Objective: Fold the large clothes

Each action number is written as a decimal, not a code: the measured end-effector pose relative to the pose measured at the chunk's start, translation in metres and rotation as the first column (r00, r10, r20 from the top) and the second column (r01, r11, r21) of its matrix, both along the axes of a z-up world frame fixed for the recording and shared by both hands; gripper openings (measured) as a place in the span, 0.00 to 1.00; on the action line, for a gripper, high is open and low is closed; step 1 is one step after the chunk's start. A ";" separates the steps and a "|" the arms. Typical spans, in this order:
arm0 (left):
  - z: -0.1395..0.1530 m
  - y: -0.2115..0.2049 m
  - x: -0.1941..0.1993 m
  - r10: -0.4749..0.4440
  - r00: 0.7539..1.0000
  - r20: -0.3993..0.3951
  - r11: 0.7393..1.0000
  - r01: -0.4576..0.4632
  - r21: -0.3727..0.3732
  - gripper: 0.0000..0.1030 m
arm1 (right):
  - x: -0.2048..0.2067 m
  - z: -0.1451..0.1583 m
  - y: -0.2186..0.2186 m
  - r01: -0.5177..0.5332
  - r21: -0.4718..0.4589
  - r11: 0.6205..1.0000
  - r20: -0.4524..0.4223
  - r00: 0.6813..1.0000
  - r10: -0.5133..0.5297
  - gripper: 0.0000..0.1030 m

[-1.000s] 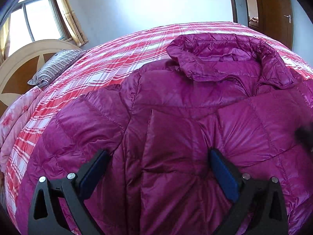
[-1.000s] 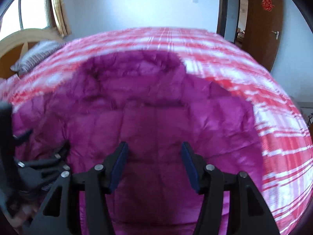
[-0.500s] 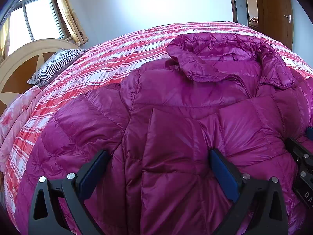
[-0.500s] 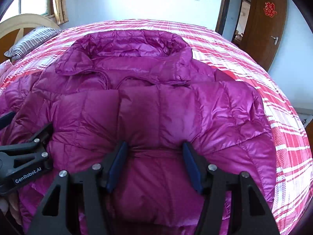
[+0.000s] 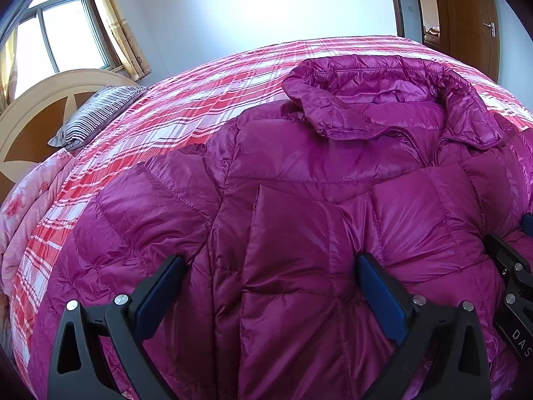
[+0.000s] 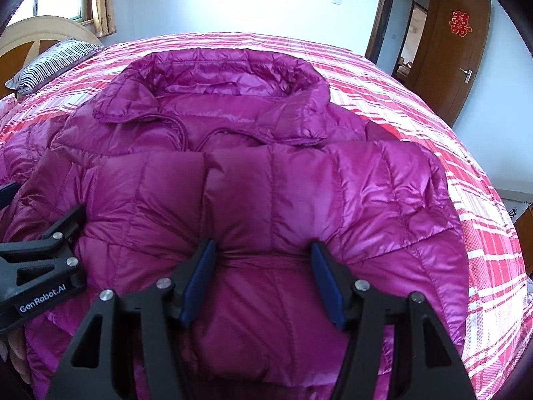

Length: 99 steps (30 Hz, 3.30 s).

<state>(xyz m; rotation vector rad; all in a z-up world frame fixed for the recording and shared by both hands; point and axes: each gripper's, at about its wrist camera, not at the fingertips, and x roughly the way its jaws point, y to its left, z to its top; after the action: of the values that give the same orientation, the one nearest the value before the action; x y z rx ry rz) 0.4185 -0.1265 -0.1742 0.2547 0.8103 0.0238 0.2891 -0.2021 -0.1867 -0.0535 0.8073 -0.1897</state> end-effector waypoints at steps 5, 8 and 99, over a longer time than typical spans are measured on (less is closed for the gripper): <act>0.001 0.001 0.002 -0.002 1.000 -0.011 1.000 0.002 -0.018 0.99 | 0.001 -0.002 0.003 0.003 -0.008 1.000 0.001 1.000 -0.003 0.61; 0.004 0.005 0.004 -0.008 1.000 -0.024 0.999 0.007 -0.037 0.99 | 0.001 -0.002 0.003 0.002 -0.005 1.000 0.003 1.000 -0.002 0.62; 0.089 -0.148 -0.086 -0.486 0.862 0.146 0.857 0.502 -0.115 0.08 | -0.093 0.016 -0.136 0.111 0.479 0.871 0.256 0.931 -0.259 0.83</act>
<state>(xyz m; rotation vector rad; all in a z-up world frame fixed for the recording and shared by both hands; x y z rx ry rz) 0.3329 -0.2742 -0.0855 0.3116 0.6106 -0.5058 0.1961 -0.3377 -0.1706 0.4970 0.5195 -0.1811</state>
